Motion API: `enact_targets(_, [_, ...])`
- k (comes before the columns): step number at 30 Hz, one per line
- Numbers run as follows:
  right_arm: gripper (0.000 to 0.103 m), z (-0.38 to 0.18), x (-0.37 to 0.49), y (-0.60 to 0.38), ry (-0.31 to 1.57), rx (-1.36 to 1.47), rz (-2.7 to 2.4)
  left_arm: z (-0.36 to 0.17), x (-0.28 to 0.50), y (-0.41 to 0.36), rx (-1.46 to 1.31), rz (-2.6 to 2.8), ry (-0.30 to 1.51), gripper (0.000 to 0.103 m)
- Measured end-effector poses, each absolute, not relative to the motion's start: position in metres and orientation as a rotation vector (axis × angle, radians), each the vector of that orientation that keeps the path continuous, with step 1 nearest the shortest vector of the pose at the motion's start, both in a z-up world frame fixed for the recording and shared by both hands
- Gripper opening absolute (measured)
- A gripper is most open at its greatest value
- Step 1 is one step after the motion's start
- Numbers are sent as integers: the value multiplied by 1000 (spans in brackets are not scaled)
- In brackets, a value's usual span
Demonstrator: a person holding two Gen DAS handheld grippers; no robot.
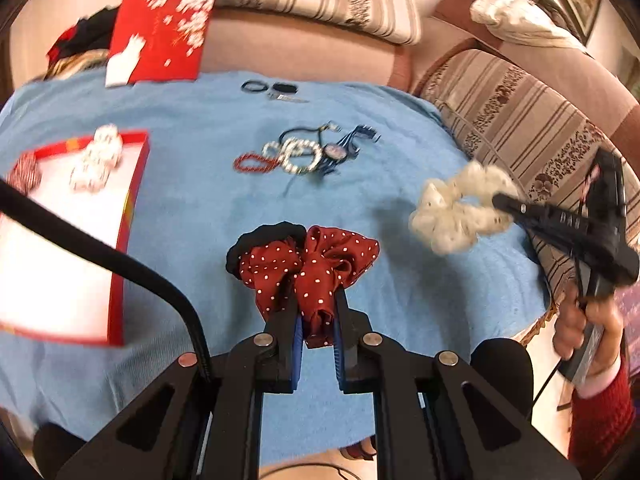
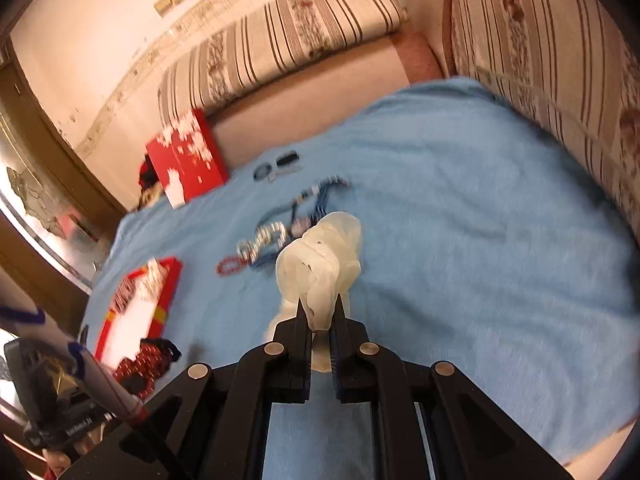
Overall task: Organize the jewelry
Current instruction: 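Carry both scrunchies into the red tray and open both tools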
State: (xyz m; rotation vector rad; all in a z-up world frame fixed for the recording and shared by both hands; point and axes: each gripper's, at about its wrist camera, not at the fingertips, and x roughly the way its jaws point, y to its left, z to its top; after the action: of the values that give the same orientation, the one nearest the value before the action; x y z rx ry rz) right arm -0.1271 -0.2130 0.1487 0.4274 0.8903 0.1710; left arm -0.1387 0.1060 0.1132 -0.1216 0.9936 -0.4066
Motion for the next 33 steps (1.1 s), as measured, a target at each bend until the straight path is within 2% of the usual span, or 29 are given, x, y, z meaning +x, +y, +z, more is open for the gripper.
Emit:
enact_targets(2, [9, 128, -130, -210, 944, 391, 132, 99, -140, 112, -140, -382, 1029, 12])
enact_targets(5, [17, 105, -133, -210, 1001, 322, 61, 80, -139, 121, -174, -353, 1074, 16])
enact_targets(6, [23, 100, -134, -211, 1011, 313, 52, 76, -139, 125, -181, -345, 1077, 20])
enact_targets(7, [38, 97, -137, -214, 1016, 316, 43, 74, -141, 126, -187, -341, 1075, 24])
enact_targets(8, [51, 97, -139, -217, 1010, 325, 38, 73, -142, 131, -202, -334, 1070, 33])
enact_targets(9, [55, 97, -141, -219, 1000, 330, 31, 74, -142, 136, -219, -330, 1066, 41])
enact_targets(10, [58, 99, -143, -222, 989, 332, 27, 76, -143, 139, -234, -329, 1061, 44])
enact_targets(12, [58, 99, -145, -225, 983, 331, 23, 80, -143, 148, -268, -322, 1043, 51])
enact_targets(14, [59, 98, -144, -228, 985, 342, 20, 82, -144, 153, -279, -318, 1042, 52])
enact_targets(18, [64, 94, -144, -230, 985, 354, 16, 76, -148, 155, -305, -331, 1053, 61])
enact_targets(28, [65, 73, -127, -226, 1014, 385, 13, 50, -135, 106, -287, -405, 1148, 65])
enact_targets(29, [51, 70, -125, -225, 1021, 397, 19, 46, -133, 102, -283, -399, 1163, 61])
enact_targets(30, [38, 69, -124, -225, 1025, 407, 26, 44, -132, 101, -287, -399, 1172, 44])
enact_targets(31, [19, 68, -124, -225, 1032, 410, 31, 39, -131, 100, -298, -404, 1198, 33])
enact_targets(32, [15, 69, -125, -225, 1031, 414, 40, 35, -130, 101, -304, -401, 1223, 8])
enact_targets(33, [13, 71, -126, -224, 1024, 411, 45, 34, -131, 103, -304, -395, 1230, 4])
